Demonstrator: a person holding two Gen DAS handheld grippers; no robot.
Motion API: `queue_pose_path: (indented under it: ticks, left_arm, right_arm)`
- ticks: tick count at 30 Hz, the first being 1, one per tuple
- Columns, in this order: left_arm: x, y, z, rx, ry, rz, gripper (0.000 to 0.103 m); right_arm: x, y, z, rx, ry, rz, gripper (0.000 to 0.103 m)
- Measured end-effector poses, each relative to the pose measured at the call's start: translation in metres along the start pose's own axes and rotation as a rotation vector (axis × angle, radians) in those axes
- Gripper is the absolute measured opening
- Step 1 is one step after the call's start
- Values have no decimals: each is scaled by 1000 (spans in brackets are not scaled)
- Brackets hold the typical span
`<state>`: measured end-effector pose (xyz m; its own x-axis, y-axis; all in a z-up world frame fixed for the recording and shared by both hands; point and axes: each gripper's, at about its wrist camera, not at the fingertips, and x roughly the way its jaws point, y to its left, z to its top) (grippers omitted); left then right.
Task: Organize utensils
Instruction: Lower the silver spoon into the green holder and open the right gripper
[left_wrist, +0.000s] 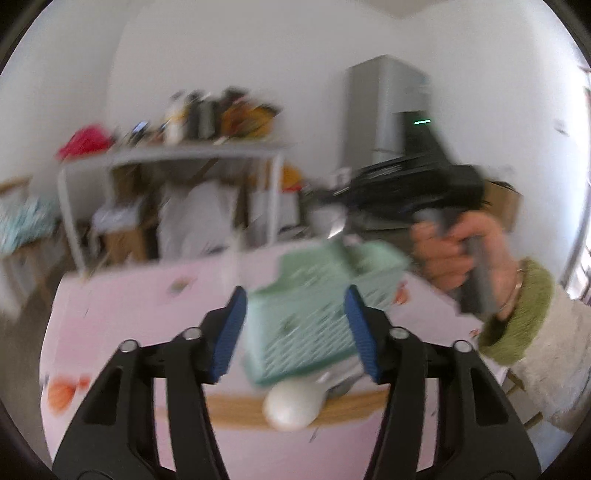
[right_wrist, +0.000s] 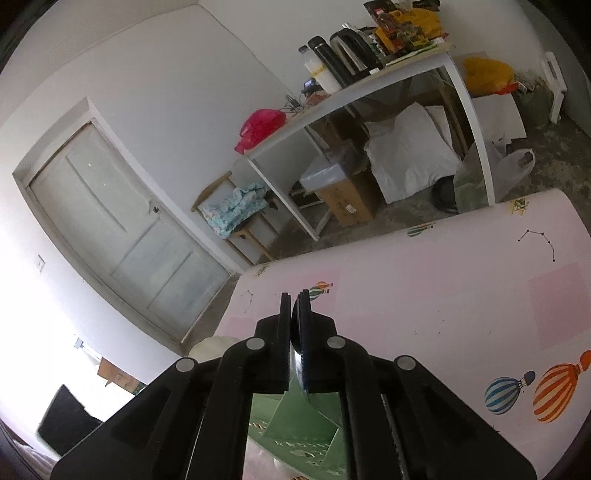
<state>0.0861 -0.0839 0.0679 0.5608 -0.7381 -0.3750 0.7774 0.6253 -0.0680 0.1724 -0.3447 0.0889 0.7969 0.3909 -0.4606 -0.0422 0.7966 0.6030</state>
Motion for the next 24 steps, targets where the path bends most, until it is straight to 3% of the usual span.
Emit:
queue_pose_path:
  ticks: [4,7,11,17,19,24]
  left_arm:
    - [43,-11,15,12,8,-38,21]
    - [75,-10,17,20,41,16,9]
    - [103,-12,12,64,115,69,3]
    - [122,-7,15,64,120,36,0]
    - [124,-5,16,68,126,28,0]
    - [120,-2,17,74,133,16,0]
  right_arm:
    - [-3,-6,1,27,2,13,5]
    - [-5,-10,1,46,-3,27,5]
    - [-5,-13,2,60,-7,42,5]
    - [-8,-19,2,117,-32,129,4]
    - [-20,-21,4,136,-95,198,4]
    - [-32,-19,9,120,-149,200,4]
